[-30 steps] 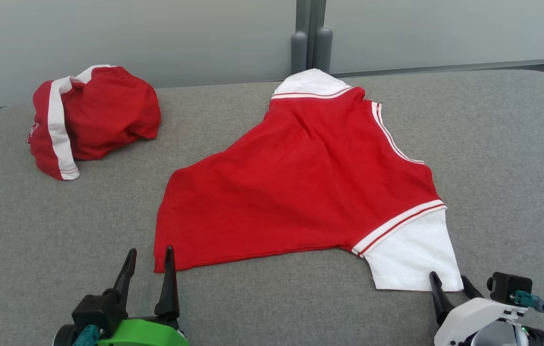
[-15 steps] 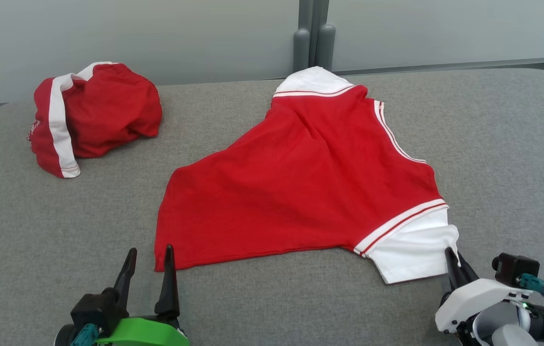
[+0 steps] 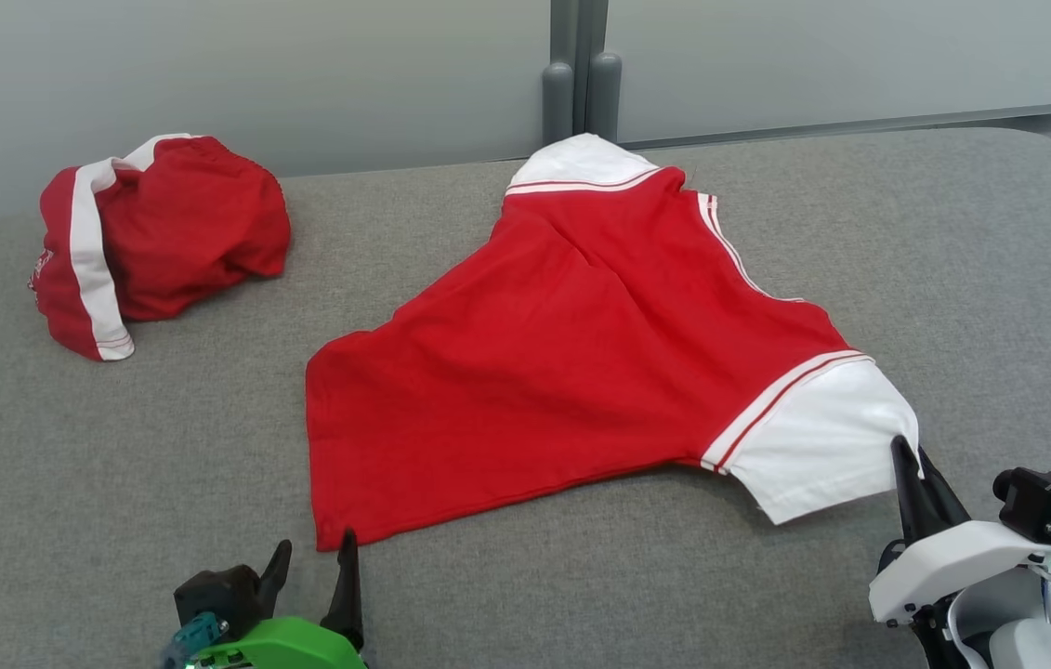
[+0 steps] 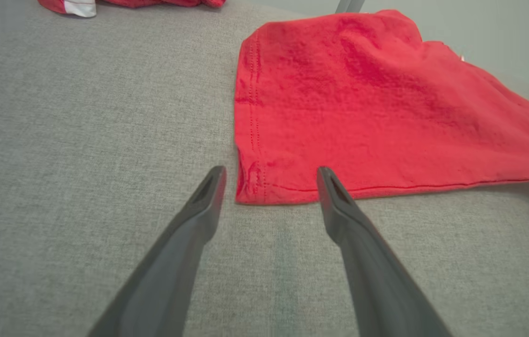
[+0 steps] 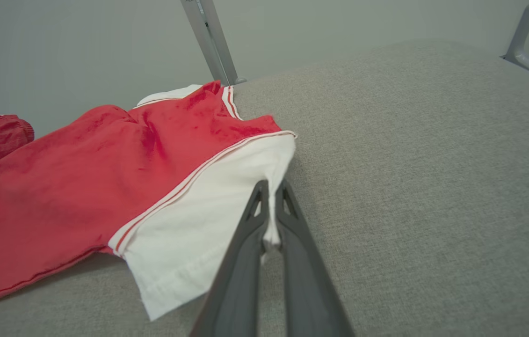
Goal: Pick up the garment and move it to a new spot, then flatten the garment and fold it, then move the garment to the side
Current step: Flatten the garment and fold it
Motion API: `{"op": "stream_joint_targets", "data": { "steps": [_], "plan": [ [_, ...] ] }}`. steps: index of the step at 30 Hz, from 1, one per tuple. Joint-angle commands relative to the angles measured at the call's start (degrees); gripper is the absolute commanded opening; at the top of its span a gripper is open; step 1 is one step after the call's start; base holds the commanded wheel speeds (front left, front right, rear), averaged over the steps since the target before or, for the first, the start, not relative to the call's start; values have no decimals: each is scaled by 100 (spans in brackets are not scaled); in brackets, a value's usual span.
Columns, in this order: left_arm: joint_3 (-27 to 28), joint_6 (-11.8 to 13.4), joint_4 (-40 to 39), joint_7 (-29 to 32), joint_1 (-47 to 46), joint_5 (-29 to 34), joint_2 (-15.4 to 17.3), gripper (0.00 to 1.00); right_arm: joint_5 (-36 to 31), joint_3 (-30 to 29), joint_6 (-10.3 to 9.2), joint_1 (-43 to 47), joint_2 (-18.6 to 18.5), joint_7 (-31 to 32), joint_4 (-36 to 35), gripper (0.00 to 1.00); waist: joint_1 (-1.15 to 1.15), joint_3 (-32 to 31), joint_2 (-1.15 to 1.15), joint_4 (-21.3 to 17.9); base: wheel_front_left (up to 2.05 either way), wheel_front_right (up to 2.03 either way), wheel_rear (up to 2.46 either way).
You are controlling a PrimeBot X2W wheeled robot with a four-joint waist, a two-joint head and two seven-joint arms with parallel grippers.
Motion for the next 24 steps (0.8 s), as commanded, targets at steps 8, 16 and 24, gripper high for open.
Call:
{"op": "stream_joint_targets", "data": {
  "steps": [8, 16, 24],
  "plan": [
    [82, 263, 460, 490, -352, -323, -144, 100, 87, 111, 0, 108, -20, 49, -158, 0, 0, -11, 61, -57, 0, 0, 0],
    [27, 352, 933, 623, -686, -456, -231, 100, 93, 183, 0, 12, -20, 8, -178, 0, 0, 50, 61, -127, 0, 0, 0],
    [-63, 409, 1541, 665, -966, -403, -251, 100, 80, 228, 0, -42, -20, -22, -131, 0, 0, 107, 61, -182, 0, 0, 0]
  ]
}}
